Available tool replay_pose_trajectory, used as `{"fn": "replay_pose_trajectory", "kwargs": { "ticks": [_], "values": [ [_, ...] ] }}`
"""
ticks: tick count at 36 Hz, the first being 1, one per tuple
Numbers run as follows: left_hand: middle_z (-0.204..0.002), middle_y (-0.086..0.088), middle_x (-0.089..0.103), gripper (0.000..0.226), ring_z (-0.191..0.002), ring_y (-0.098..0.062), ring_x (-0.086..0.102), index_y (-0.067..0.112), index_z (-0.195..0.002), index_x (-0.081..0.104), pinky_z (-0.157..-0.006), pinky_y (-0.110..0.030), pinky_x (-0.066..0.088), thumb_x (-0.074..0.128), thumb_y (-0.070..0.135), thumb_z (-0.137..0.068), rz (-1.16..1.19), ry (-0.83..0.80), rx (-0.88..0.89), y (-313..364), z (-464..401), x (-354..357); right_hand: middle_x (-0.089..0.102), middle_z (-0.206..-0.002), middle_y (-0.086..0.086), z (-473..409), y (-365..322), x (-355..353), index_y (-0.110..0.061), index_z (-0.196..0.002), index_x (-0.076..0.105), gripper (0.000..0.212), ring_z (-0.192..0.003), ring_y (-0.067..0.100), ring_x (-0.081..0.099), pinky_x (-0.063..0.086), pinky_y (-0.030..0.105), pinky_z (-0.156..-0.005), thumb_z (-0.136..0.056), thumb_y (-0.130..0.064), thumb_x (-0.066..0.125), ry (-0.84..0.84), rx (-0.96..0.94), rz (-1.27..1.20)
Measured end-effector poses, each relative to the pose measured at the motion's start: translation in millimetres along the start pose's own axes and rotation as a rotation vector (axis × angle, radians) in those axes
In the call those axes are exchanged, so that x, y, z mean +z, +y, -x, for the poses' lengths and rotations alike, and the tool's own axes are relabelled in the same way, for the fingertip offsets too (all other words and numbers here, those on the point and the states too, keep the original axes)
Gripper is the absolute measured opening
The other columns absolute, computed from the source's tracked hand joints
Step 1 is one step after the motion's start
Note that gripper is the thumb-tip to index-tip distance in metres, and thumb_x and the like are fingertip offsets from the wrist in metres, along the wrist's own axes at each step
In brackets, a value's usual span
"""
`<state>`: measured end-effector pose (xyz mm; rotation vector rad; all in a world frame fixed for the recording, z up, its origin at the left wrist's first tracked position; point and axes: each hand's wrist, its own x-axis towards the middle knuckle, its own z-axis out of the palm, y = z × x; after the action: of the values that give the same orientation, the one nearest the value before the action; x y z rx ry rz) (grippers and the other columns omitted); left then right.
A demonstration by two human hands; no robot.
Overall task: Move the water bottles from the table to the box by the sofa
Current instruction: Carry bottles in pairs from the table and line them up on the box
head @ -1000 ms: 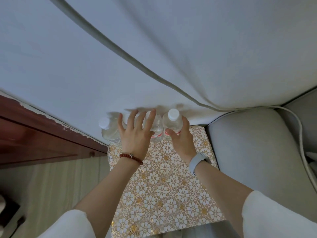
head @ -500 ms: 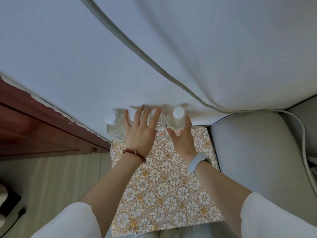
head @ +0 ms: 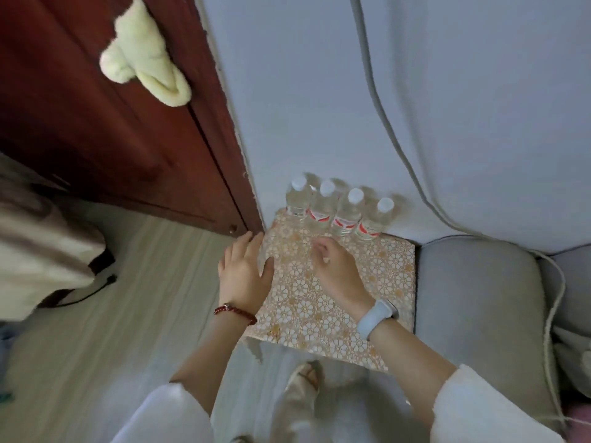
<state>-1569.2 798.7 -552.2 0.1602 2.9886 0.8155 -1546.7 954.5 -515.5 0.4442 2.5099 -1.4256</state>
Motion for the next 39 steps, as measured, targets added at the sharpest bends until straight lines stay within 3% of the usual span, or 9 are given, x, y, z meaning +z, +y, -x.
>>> {"fn": "replay_pose_trajectory", "kwargs": {
  "ticks": [3,10,13,17,21,26,31,39],
  "values": [
    [-0.130,-0.015,0.050,0.043,-0.116,-0.035,0.044,0.011,-0.128,0.046,-0.094,-0.049,0.037,0.055,0.016,-0.086,0.039,0.088,-0.107,-33.5,32.3,-48.5,0.057,-0.127,0.005,24.5,-38.8,31.4,-0.010,-0.125,0.049,0.032,-0.117,0.015,0.053,0.039,0.019,-0.092,-0.096,-0.021,0.040,-0.109,-0.099,0.048],
    [-0.120,-0.018,0.055,0.039,-0.111,-0.038,0.049,0.008,-0.122,0.052,-0.089,-0.047,0.043,0.055,0.018,-0.084,0.024,0.329,-0.318,-139.3,155.2,-173.1,0.065,-0.113,0.009,123.2,-140.5,163.7,-0.012,-0.115,0.057,0.027,-0.106,0.023,0.059,0.046,0.035,-0.092,-0.093,-0.021,0.044,-0.293,-0.322,0.143],
    [-0.120,-0.015,0.057,0.039,-0.112,-0.037,0.050,0.011,-0.121,0.054,-0.091,-0.048,0.044,0.053,0.021,-0.083,-0.019,0.440,-0.387,-195.2,243.9,-233.2,0.065,-0.111,0.011,196.4,-183.8,240.7,-0.009,-0.113,0.058,0.025,-0.105,0.024,0.059,0.044,0.032,-0.089,-0.093,-0.018,0.045,-0.416,-0.445,0.140],
    [-0.117,-0.016,0.059,0.039,-0.108,-0.038,0.053,0.008,-0.117,0.056,-0.090,-0.045,0.045,0.052,0.024,-0.082,-0.061,0.595,-0.557,-268.1,402.9,-303.9,0.065,-0.108,0.014,320.1,-223.3,349.9,-0.009,-0.110,0.059,0.023,-0.101,0.028,0.060,0.047,0.043,-0.093,-0.091,-0.016,0.047,-0.606,-0.585,0.176],
    [-0.114,-0.017,0.059,0.037,-0.108,-0.036,0.053,0.005,-0.116,0.056,-0.091,-0.043,0.045,0.053,0.022,-0.084,-0.098,0.738,-0.780,-323.3,567.7,-354.7,0.065,-0.108,0.009,446.7,-245.2,445.6,-0.012,-0.109,0.060,0.023,-0.102,0.024,0.058,0.044,0.031,-0.093,-0.091,-0.017,0.046,-0.816,-0.755,0.235],
    [-0.117,-0.014,0.058,0.035,-0.110,-0.031,0.053,0.007,-0.118,0.056,-0.093,-0.040,0.044,0.056,0.021,-0.086,-0.107,0.922,-1.074,-357.1,749.8,-394.6,0.066,-0.111,0.010,598.5,-266.6,543.1,-0.011,-0.110,0.061,0.024,-0.103,0.023,0.058,0.036,0.018,-0.080,-0.092,-0.016,0.046,-1.094,-0.908,0.352],
    [-0.123,-0.012,0.055,0.035,-0.114,-0.028,0.050,0.009,-0.121,0.053,-0.095,-0.038,0.042,0.054,0.022,-0.088,-0.100,1.064,-1.287,-373.9,877.1,-416.9,0.064,-0.115,0.010,724.7,-280.8,618.1,-0.010,-0.114,0.058,0.026,-0.107,0.024,0.057,0.041,0.028,-0.090,-0.093,-0.018,0.045,-1.319,-1.101,0.423],
    [-0.120,-0.012,0.058,0.034,-0.110,-0.026,0.054,0.008,-0.120,0.054,-0.094,-0.035,0.043,0.054,0.020,-0.088,-0.124,1.242,-1.576,-435.2,1071.7,-445.9,0.065,-0.113,0.010,937.3,-280.0,765.8,-0.011,-0.115,0.058,0.028,-0.103,0.023,0.059,0.041,0.024,-0.083,-0.092,-0.018,0.044,-1.628,-1.334,0.495]
  ]
}}
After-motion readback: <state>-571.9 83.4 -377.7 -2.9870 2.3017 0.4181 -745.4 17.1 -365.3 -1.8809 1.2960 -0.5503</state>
